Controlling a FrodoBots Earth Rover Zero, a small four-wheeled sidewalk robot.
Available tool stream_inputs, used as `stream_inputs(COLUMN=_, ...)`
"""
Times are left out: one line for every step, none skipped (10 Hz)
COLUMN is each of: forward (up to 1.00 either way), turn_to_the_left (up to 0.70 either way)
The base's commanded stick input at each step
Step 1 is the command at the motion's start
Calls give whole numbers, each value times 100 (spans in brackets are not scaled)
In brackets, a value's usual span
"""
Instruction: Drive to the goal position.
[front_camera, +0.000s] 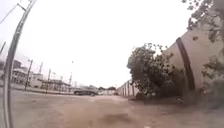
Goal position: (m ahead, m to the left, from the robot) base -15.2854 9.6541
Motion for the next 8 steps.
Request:
stream_inputs(forward=25, turn_to_the_left=12)
stream_inputs(forward=25, turn_to_the_left=12)
stream_inputs(forward=23, turn_to_the_left=12)
stream_inputs(forward=23, turn_to_the_left=12)
stream_inputs(forward=23, turn_to_the_left=11)
stream_inputs(forward=23, turn_to_the_left=11)
stream_inputs(forward=23, turn_to_the_left=11)
stream_inputs(forward=23, turn_to_the_left=11)
